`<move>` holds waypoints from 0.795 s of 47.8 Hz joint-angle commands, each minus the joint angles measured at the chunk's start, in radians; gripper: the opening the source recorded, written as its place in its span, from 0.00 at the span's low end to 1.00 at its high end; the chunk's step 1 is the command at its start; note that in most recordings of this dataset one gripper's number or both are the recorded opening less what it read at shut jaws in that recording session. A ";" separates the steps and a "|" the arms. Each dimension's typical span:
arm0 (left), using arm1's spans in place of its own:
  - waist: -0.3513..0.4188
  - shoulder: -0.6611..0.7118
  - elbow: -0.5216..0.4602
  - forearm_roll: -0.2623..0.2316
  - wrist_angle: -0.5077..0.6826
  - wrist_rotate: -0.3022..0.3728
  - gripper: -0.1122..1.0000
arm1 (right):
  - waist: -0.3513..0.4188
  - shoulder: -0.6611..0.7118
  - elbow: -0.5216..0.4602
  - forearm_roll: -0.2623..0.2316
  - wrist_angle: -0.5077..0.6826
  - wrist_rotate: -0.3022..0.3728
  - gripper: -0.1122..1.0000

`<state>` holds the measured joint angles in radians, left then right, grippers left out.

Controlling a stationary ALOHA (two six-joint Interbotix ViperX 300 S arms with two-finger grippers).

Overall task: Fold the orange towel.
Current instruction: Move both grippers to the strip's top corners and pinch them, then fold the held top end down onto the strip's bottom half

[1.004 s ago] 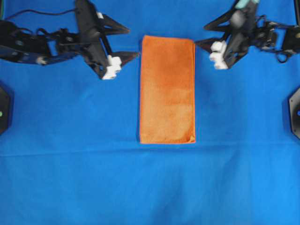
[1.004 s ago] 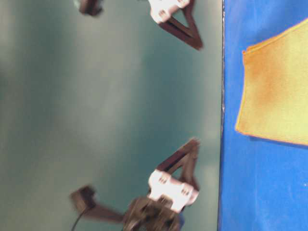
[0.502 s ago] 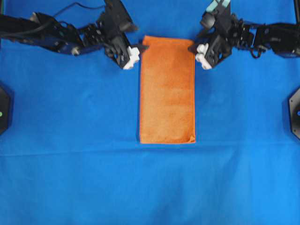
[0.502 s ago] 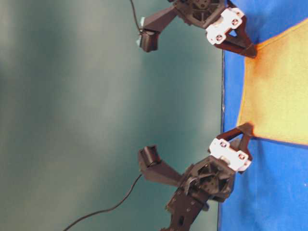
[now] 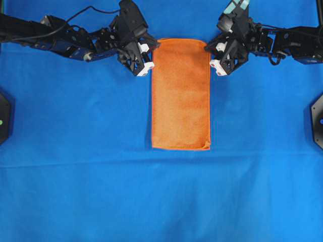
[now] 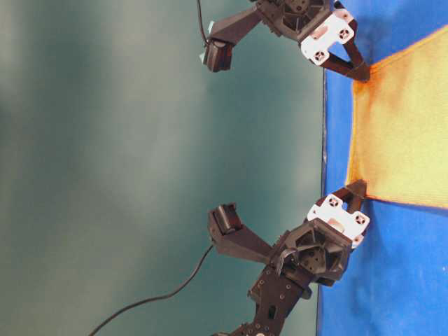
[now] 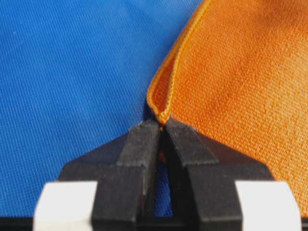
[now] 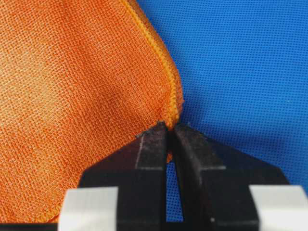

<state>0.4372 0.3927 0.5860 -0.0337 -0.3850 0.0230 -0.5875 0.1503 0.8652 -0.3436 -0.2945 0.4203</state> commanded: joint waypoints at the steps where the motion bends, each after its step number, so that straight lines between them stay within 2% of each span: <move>1: 0.003 -0.018 -0.011 0.000 -0.005 0.002 0.11 | 0.006 -0.015 0.000 0.012 -0.014 0.000 0.14; 9: 0.009 -0.044 -0.005 0.003 0.002 0.012 0.11 | 0.006 -0.032 0.002 0.020 -0.015 0.000 0.14; 20: 0.005 -0.144 0.006 0.002 0.037 0.058 0.11 | 0.006 -0.135 0.011 0.021 -0.003 0.000 0.14; 38: -0.012 -0.163 0.017 0.003 0.060 0.066 0.11 | 0.025 -0.161 0.026 0.034 0.008 0.003 0.14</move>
<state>0.4372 0.2715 0.6090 -0.0337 -0.3267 0.0874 -0.5722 0.0199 0.8943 -0.3175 -0.2853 0.4218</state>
